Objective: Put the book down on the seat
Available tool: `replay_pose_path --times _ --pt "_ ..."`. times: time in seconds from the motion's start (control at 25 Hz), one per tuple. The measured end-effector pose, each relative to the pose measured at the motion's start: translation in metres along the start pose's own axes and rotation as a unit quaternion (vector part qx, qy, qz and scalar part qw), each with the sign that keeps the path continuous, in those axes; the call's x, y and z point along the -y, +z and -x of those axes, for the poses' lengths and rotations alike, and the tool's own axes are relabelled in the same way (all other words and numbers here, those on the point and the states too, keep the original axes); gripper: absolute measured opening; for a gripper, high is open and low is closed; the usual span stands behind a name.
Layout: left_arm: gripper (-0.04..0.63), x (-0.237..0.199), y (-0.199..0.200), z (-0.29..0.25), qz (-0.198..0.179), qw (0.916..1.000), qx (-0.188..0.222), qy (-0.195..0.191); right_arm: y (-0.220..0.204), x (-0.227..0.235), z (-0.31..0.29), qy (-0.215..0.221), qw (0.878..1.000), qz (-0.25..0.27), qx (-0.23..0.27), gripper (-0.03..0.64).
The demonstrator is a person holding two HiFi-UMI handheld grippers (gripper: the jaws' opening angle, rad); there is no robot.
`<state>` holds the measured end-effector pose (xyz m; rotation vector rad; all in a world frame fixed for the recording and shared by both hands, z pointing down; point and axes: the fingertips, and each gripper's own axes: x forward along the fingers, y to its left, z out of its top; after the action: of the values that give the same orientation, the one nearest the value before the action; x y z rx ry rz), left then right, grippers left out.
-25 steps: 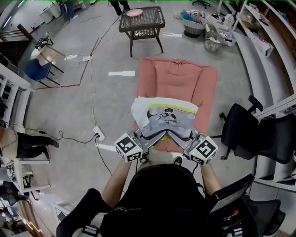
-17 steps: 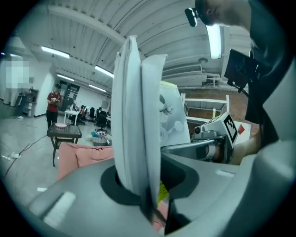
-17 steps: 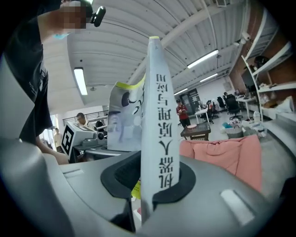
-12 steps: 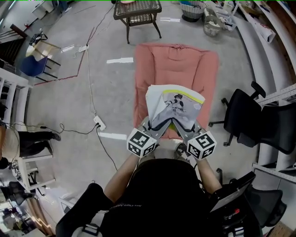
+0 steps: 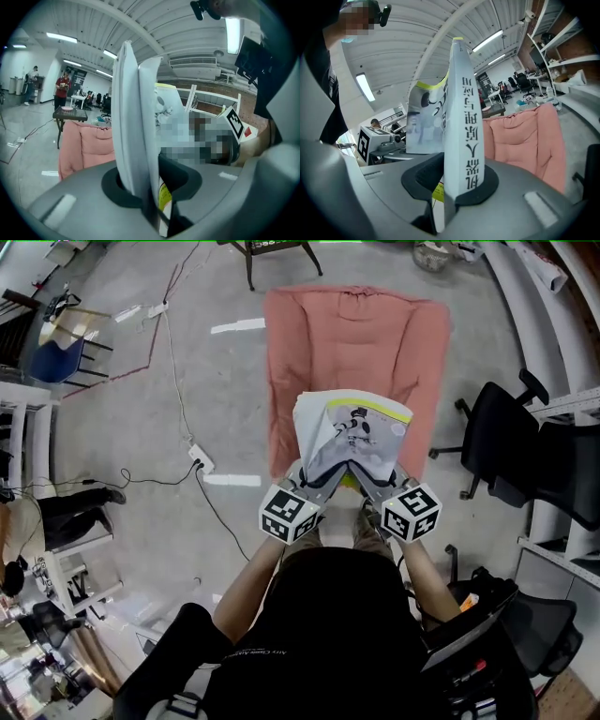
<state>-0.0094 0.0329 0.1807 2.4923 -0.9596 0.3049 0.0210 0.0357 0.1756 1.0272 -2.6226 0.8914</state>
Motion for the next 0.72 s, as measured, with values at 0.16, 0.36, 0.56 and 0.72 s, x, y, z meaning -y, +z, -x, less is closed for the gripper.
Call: replay_pose_path --times 0.16,0.36,0.56,0.72 --pt "0.109 -0.011 -0.011 -0.007 0.01 0.9998 -0.015 0.013 -0.009 0.01 -0.011 -0.001 1.0 -0.013 -0.012 0.1" --pt "0.11 -0.015 -0.022 -0.012 0.007 0.9993 -0.025 0.028 -0.02 0.018 -0.016 -0.007 1.0 -0.026 -0.015 0.104" --pt "0.113 -0.019 -0.036 -0.007 0.011 0.9987 -0.035 0.036 -0.034 0.016 -0.022 -0.014 0.999 -0.035 -0.027 0.107" --pt "0.117 -0.018 -0.051 -0.006 0.019 0.9981 -0.04 0.043 -0.049 0.016 -0.022 -0.014 0.998 -0.042 -0.042 0.11"
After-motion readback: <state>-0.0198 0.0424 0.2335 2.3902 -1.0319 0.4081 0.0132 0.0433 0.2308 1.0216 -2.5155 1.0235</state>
